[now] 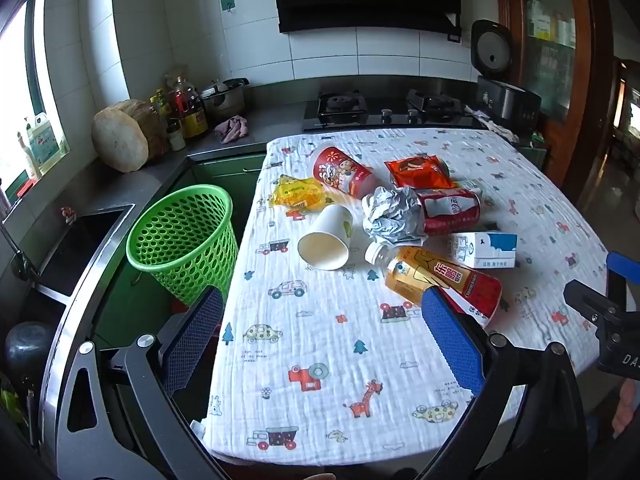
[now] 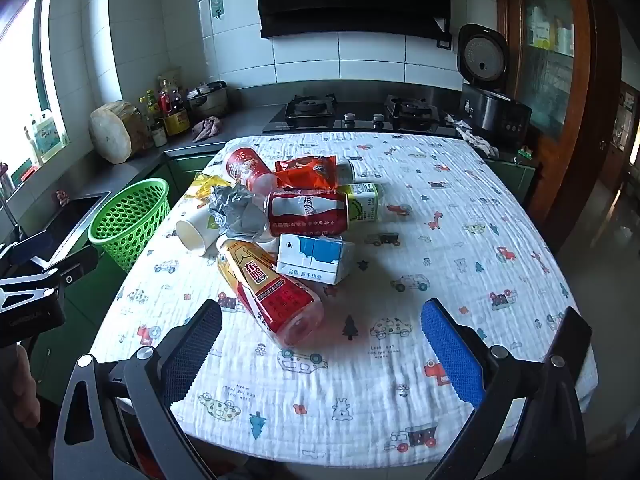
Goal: Collect trash
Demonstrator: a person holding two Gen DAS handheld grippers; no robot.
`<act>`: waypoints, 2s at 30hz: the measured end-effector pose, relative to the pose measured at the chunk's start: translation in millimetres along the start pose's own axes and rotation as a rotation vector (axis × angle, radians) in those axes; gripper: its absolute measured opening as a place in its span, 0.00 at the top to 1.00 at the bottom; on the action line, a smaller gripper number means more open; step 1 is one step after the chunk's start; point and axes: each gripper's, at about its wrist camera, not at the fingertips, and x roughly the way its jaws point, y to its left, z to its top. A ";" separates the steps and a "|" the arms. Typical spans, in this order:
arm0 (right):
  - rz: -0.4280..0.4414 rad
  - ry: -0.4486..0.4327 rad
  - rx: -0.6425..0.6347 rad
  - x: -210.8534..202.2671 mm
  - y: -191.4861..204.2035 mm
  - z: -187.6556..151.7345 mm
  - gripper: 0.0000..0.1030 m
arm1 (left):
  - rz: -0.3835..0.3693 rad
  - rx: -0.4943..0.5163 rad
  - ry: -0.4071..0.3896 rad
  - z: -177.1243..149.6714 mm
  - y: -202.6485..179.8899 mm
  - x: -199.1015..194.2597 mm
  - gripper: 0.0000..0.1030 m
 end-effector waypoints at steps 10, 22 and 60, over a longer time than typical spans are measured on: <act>-0.012 0.002 -0.011 0.9 -0.4 0.5 0.06 | -0.005 -0.004 0.010 2.6 2.2 0.5 0.05; -0.003 0.002 -0.006 2.1 -1.0 2.3 0.06 | 0.001 -0.005 0.012 1.4 -2.9 4.9 0.05; 0.010 0.025 0.004 31.9 1.7 16.9 0.06 | 0.017 -0.020 0.039 11.4 13.0 26.9 0.05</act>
